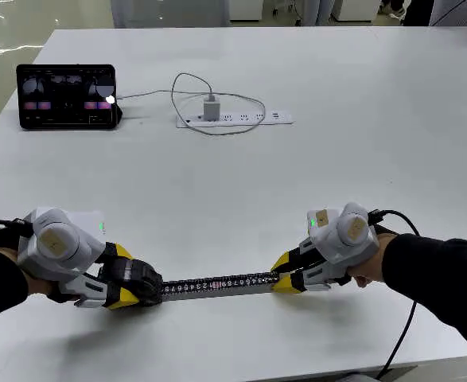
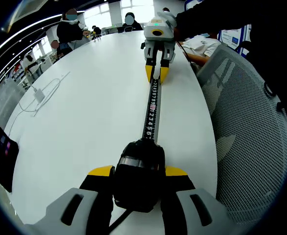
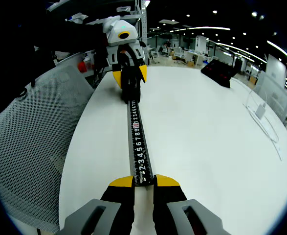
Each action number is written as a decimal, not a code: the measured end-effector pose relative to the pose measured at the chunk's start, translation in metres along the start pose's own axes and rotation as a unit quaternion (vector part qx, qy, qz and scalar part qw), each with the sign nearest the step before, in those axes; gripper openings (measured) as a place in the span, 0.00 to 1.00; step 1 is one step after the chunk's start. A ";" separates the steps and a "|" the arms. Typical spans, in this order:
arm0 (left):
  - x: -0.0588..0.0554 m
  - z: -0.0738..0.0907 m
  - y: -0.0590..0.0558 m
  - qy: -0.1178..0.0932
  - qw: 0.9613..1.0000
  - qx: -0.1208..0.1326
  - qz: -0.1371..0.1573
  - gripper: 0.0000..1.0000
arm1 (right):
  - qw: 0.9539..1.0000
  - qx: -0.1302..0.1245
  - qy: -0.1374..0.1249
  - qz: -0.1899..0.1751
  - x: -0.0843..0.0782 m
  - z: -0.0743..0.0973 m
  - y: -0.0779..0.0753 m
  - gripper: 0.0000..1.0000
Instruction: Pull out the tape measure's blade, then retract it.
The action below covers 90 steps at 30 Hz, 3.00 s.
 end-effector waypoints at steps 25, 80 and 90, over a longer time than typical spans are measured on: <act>0.002 0.001 -0.002 0.001 1.000 0.000 -0.001 0.32 | 1.000 -0.004 0.006 -0.004 -0.012 0.011 0.000 0.10; -0.001 -0.003 0.002 -0.008 1.000 0.001 0.000 0.33 | 0.999 -0.006 0.037 0.003 -0.026 0.025 0.001 0.12; -0.001 -0.003 0.003 0.004 1.000 -0.006 -0.007 0.33 | 0.998 0.001 0.067 0.021 -0.024 0.024 0.002 0.12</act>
Point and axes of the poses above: the centre of the closed fingertips' face, and the gripper's own axes: z roughly backward along the fingers, y roughly to its left, x roughly out of its top, the point moved 4 cm from there along z, roughly backward along the fingers, and after that the axes turned 1 degree about -y, right-handed, at the moved point
